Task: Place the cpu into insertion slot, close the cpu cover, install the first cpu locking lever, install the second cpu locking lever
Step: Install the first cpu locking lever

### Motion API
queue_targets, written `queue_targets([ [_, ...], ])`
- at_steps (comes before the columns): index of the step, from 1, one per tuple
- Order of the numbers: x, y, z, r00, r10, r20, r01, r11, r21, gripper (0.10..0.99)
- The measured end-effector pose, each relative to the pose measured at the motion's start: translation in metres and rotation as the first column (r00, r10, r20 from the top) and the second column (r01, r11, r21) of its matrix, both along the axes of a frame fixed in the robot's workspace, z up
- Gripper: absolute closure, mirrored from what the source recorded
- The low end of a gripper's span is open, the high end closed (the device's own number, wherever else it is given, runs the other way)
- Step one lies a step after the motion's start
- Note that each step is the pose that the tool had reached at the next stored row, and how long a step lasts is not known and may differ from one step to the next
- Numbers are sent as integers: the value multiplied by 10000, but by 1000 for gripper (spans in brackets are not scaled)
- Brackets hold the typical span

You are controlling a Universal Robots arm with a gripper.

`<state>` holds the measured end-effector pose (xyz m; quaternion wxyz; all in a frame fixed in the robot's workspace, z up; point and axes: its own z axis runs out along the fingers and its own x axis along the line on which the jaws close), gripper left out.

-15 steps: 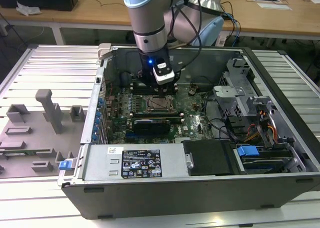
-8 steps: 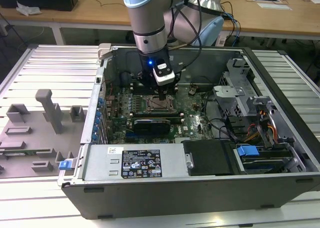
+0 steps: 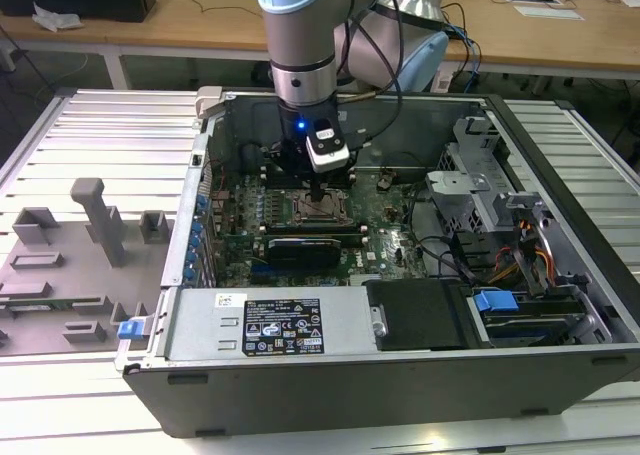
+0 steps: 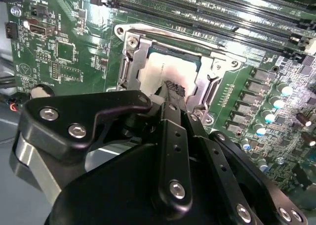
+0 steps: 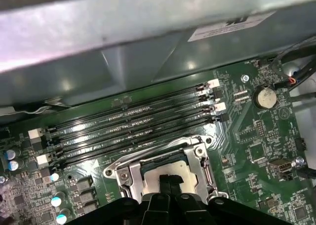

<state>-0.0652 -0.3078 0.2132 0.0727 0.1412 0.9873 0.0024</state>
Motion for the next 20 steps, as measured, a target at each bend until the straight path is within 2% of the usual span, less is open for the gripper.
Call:
queue_targets([
  [5, -1, -110, 0, 10000, -2, 0, 2, 10000, -10, 980],
  [7, 0, -133, -2, 10000, 5, 2, -5, 10000, -41, 980],
  [10, 0, -135, -2, 9983, 587, -2, -587, 9981, -158, 980],
  [12, -1, -135, -2, 9956, 939, -4, -939, 9954, -178, 980],
  [14, -1, -135, -2, 9908, 1352, -3, -1352, 9907, -178, 980],
  [15, 0, -135, -3, 9848, 1734, -3, -1734, 9847, -179, 980],
  [16, 0, -135, -3, 9819, 1893, -4, -1893, 9818, -180, 980],
  [18, 0, -134, -3, 9802, 1980, -6, -1980, 9800, -195, 980],
  [20, 0, -135, 33, 9802, 1981, -8, -1981, 9800, -199, 980],
])
